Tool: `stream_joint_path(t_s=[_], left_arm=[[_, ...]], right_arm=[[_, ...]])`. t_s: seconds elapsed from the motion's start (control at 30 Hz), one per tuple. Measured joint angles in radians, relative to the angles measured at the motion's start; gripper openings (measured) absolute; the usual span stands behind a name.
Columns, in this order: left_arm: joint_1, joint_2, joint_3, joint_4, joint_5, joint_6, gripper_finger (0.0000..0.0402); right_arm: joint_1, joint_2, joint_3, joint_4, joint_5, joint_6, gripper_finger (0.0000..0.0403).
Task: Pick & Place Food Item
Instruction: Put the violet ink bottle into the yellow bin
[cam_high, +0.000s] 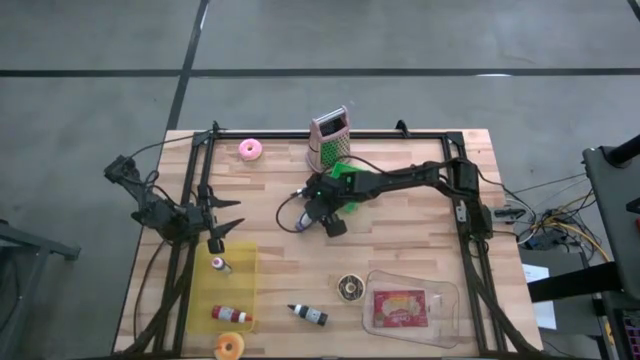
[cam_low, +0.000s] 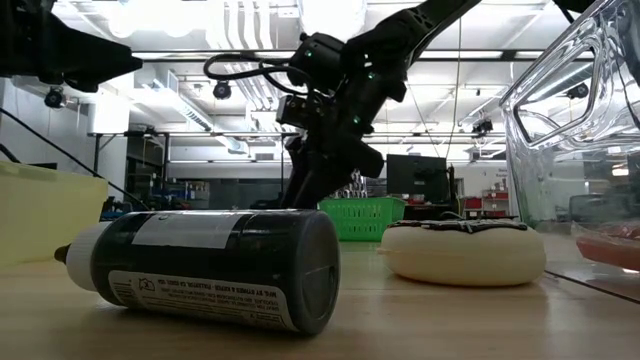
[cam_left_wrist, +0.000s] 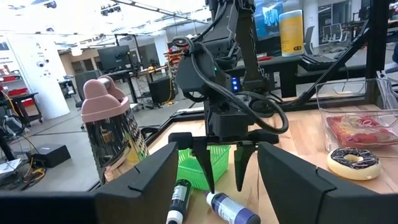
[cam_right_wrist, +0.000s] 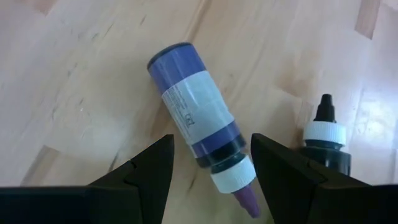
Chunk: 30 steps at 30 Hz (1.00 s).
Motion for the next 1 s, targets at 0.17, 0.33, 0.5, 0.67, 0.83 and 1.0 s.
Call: stream_joint_path(t_s=[0.17, 0.33, 0.5, 0.67, 0.83, 1.0], left_arm=[[0.0, 0.0, 0.0, 0.001, 0.0, 0.003, 0.0225], [0.0, -0.001, 0.0, 0.007, 0.001, 0.004, 0.0225], [0.0, -0.002, 0.0, 0.009, 0.004, 0.004, 0.0225], [0.0, -0.002, 0.0, 0.007, 0.003, 0.008, 0.0225], [0.0, -0.002, 0.0, 0.007, 0.003, 0.008, 0.0225], [0.0, -0.002, 0.0, 0.007, 0.003, 0.007, 0.0225]], right_arm=[[-0.005, 0.015, 0.015, 0.005, -0.001, 0.0, 0.0207], [-0.005, 0.1, 0.088, -0.052, -0.001, -0.008, 0.0207], [-0.005, 0.169, 0.181, -0.171, -0.005, -0.008, 0.0207], [0.002, 0.192, 0.228, -0.209, -0.003, -0.002, 0.0201], [0.027, 0.188, 0.247, -0.207, 0.052, 0.012, 0.015], [0.072, 0.183, 0.279, -0.226, 0.107, 0.014, 0.013]])
